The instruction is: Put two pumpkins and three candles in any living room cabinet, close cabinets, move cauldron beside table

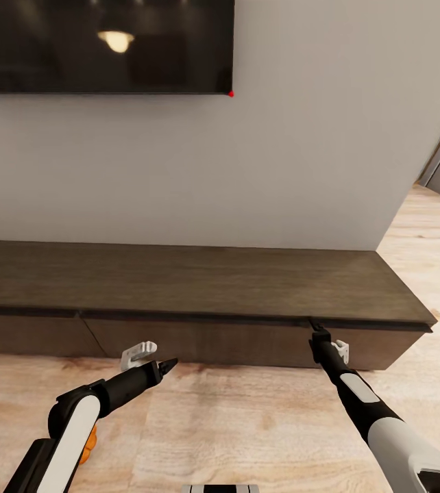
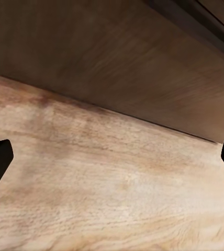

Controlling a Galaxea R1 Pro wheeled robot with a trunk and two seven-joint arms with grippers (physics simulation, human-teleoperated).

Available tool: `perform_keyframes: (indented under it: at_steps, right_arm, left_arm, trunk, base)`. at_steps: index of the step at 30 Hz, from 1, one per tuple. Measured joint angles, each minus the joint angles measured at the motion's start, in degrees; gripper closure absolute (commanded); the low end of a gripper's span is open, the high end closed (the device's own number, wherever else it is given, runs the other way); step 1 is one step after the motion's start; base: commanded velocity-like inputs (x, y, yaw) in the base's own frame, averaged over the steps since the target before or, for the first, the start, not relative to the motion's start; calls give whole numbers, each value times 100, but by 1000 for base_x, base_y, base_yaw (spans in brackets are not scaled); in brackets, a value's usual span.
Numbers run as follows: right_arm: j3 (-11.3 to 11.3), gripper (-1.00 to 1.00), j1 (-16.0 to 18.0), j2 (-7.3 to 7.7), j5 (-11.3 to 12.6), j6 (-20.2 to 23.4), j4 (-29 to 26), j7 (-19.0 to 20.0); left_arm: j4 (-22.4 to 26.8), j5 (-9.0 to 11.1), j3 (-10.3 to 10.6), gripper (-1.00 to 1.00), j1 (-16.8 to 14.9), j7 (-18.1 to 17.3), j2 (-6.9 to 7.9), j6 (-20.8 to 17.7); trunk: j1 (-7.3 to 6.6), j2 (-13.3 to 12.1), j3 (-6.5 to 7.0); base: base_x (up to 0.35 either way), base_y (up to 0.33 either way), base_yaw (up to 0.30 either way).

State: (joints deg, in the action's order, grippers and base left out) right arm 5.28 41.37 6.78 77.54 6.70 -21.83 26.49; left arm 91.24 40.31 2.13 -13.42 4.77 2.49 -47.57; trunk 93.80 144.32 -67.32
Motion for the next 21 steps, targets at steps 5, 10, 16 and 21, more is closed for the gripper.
perform_keyframes:
  at_steps: [5,10,16,21]
  right_arm:
    - [1,-100,0,0,4,1,-2,-2]
    - [1,-100,0,0,4,1,-2,-3]
    - [1,-100,0,0,4,1,-2,-3]
    - [1,100,1,0,9,3,-5,2]
  left_arm:
    - [2,0,0,-100,0,0,0,0]
    - [0,0,0,-100,0,0,1,0]
    - [0,0,0,-100,0,0,0,0]
    - [-3,0,0,-100,0,0,0,0]
  trunk:
    - [0,0,0]
    - [0,0,0]
    - [0,0,0]
    - [0,0,0]
  base:
    - [36,0,0]
    - [1,0,0]
    - [0,0,0]
    - [0,0,0]
